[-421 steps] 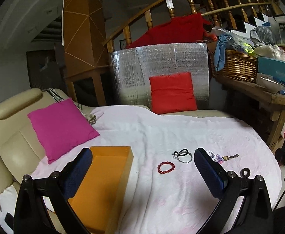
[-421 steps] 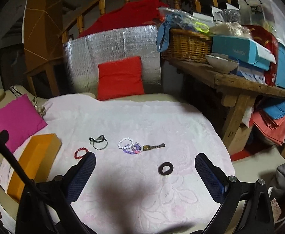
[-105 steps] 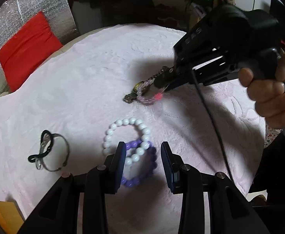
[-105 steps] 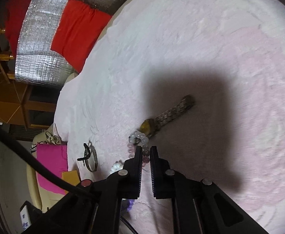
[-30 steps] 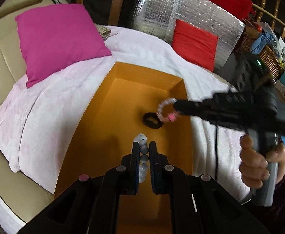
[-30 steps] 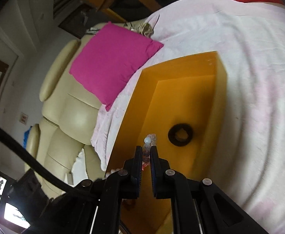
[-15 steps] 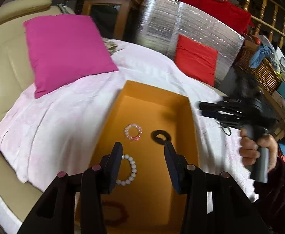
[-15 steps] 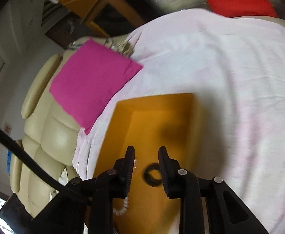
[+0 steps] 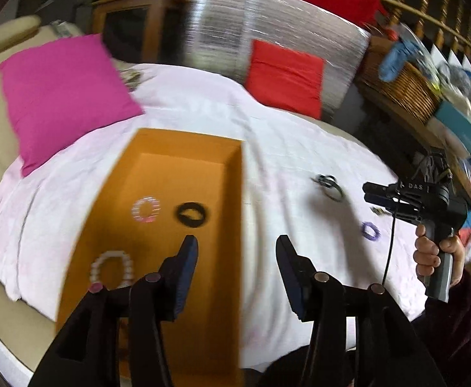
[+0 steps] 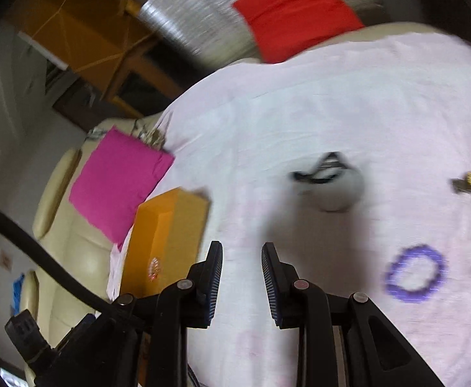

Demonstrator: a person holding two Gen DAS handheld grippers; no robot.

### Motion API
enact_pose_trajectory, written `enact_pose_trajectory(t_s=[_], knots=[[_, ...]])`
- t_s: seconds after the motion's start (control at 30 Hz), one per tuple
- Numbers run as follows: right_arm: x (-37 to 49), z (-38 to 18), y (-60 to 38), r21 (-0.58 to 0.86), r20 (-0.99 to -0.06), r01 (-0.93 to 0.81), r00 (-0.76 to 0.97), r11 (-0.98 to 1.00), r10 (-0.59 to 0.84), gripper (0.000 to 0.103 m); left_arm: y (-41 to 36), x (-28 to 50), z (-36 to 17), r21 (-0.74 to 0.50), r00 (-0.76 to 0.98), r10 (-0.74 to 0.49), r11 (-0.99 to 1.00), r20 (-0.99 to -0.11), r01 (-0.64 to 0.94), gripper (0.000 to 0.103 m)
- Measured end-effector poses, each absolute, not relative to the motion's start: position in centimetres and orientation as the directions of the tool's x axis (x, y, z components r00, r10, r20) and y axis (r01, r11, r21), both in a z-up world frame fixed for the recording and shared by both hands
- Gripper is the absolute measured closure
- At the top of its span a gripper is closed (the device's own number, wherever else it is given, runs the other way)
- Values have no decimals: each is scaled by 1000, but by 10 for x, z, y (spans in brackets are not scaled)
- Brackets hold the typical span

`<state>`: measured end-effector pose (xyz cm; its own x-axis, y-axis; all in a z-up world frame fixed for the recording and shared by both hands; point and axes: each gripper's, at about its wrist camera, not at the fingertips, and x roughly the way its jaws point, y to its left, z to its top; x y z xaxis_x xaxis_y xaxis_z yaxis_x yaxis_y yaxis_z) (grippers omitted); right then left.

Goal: Organize jewelry
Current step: 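Move the left gripper to the metal bangle while the right approaches the gold watch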

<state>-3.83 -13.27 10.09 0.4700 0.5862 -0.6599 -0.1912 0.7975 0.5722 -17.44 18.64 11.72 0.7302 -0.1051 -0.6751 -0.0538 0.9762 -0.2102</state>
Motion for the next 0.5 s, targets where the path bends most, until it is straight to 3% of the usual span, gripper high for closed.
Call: enact_pose_trajectory(t_s=[0.13, 0.5], knots=[[-32, 97, -185, 603, -656, -112, 494, 790, 571, 74, 149, -165, 121, -177, 718, -113, 984, -686, -14, 43], [-20, 91, -306, 695, -639, 106, 545, 711, 543, 74, 77, -109, 114, -157, 659, -134, 987, -740, 23, 43]])
